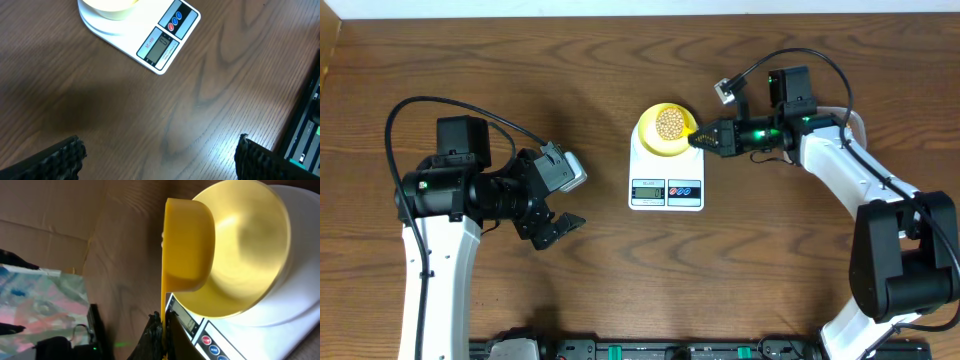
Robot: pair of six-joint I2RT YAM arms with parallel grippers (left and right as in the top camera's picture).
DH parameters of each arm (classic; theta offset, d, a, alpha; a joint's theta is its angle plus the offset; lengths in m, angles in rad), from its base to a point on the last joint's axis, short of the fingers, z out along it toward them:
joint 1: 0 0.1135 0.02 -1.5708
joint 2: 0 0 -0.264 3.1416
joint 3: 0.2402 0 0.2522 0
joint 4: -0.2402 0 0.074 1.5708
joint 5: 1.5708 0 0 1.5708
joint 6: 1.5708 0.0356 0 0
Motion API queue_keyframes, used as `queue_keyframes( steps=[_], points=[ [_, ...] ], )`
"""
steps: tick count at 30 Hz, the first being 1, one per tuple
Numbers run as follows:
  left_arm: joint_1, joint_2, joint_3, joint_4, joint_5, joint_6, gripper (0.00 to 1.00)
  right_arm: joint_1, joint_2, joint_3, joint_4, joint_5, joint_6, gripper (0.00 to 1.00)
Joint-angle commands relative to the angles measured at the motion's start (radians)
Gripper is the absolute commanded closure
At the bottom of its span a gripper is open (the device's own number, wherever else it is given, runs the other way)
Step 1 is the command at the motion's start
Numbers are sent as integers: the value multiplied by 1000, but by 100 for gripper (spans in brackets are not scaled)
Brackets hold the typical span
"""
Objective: Scoop item into bowl and weigh 50g on scale
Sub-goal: 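Carry the filled scoop left over the yellow bowl on the scale, then tilt the scoop with the right gripper to pour chickpeas into the bowl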
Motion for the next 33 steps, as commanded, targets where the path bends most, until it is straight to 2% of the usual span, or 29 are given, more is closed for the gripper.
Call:
queue_keyframes(
  steps=[1,15,18,24,33],
  points=[
    [-2,-3,-9,-2,-5,17,2,11,9,2,3,46,-80,99],
    [-2,-3,-9,-2,-5,17,2,14,9,2,123,82,-166,99],
    [-2,-3,-9,-2,-5,17,2,14,9,2,126,118,-167,99],
    [-2,-3,-9,-2,-5,17,2,30,9,2,126,127,-268,99],
    [-2,-3,-9,-2,-5,17,2,71,9,2,127,210,-296,99]
  ],
)
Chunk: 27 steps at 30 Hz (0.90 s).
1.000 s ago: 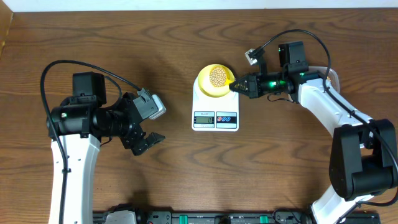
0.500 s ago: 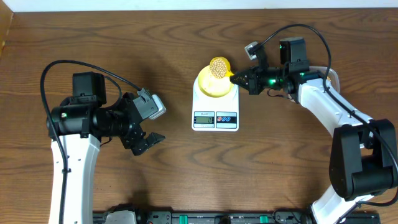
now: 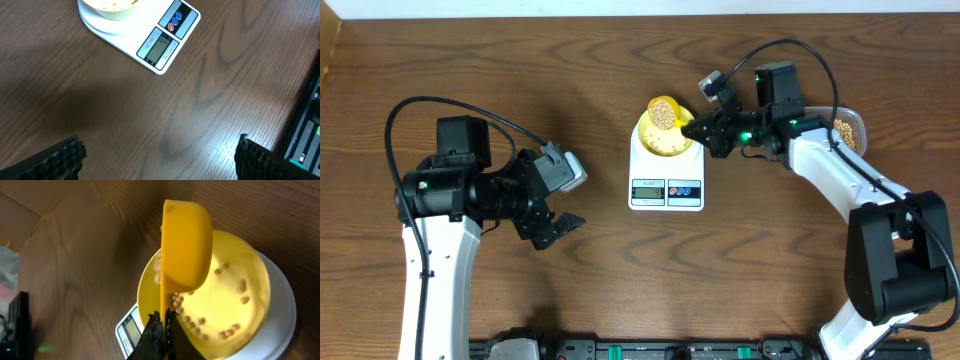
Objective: Scoop item into bowl and weigh 50g on scale
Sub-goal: 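Tilt the scoop with the right gripper to pour chickpeas into the bowl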
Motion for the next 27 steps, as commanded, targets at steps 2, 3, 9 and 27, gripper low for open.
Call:
queue_keyframes(
  steps=[2,3,9,27],
  points=[
    [-2,-3,-9,-2,-5,17,2,20,8,2,5,77,-36,99],
    [-2,-3,-9,-2,-5,17,2,22,8,2,5,85,-36,99],
    [-2,-3,-9,-2,-5,17,2,26,8,2,-6,89,-36,99],
    [-2,-3,-9,-2,-5,17,2,31,8,2,-10,145,-35,99]
  ],
)
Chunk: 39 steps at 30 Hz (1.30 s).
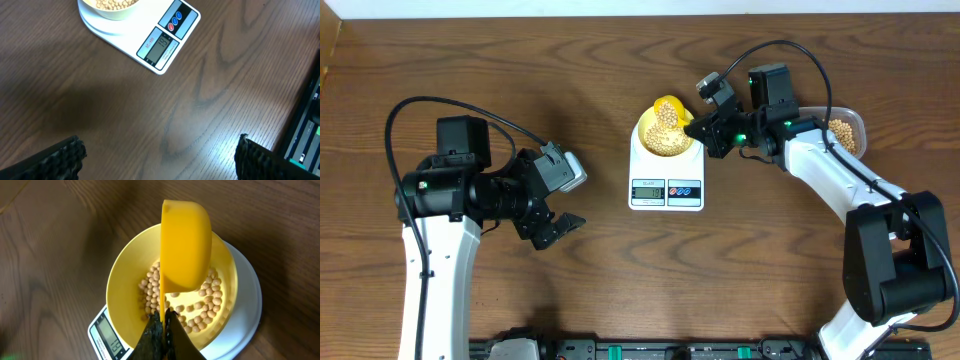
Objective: Scoop item into bowl and weigh 50g on scale
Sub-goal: 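Tilt the scoop with the right gripper to pour chickpeas into the bowl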
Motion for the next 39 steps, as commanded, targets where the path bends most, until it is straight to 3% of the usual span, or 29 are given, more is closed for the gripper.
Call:
queue_keyframes(
  steps=[1,39],
  points=[
    [-2,-3,-9,-2,-5,17,2,13,8,2,2,-2,-15,99],
    [-2,-3,-9,-2,-5,17,2,18,-109,2,-47,101,-42,99]
  ],
)
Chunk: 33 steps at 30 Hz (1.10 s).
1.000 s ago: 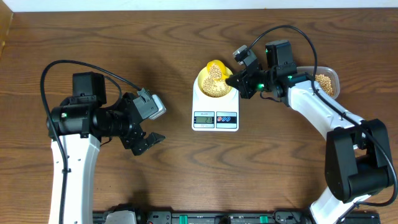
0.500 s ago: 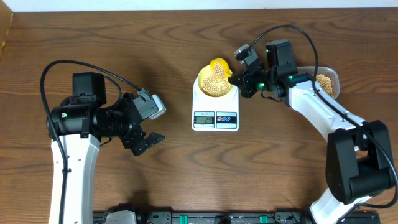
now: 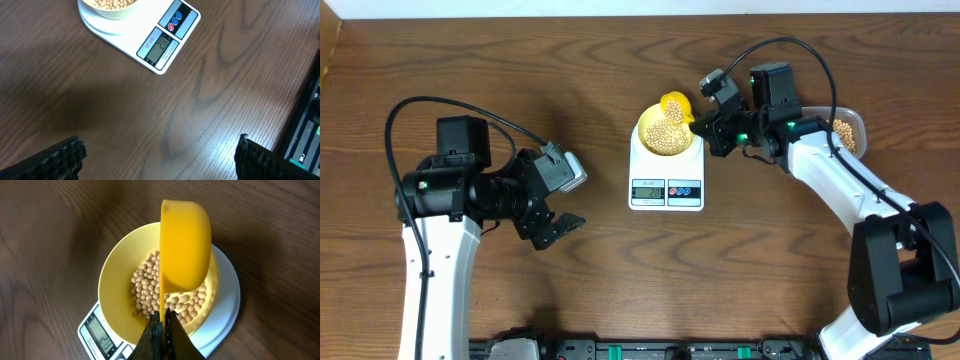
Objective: Scoop item into bowl and weigh 50g on scale
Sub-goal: 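Tilt the scoop with the right gripper to pour chickpeas into the bowl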
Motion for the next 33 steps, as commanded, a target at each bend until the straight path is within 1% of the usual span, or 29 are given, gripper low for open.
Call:
queue_keyframes(
  steps=[1,5,9,12,15,33],
  points=[
    [-2,-3,-9,-2,-5,17,2,14,-68,2,-9,24,-32,99],
    [-2,-3,-9,-2,-5,17,2,33,-101,2,-49,91,-41,99],
    [-2,-3,-9,-2,-5,17,2,62,-117,2,-88,110,-94,99],
    [-2,-3,-9,-2,-5,17,2,88,-117,2,-101,180,-95,99],
    [-2,-3,-9,-2,-5,17,2,94,-117,2,-101,207,-95,99],
    [-2,-4,-9,-2,-5,17,2,95,-117,2,-101,209,-95,99]
  ],
)
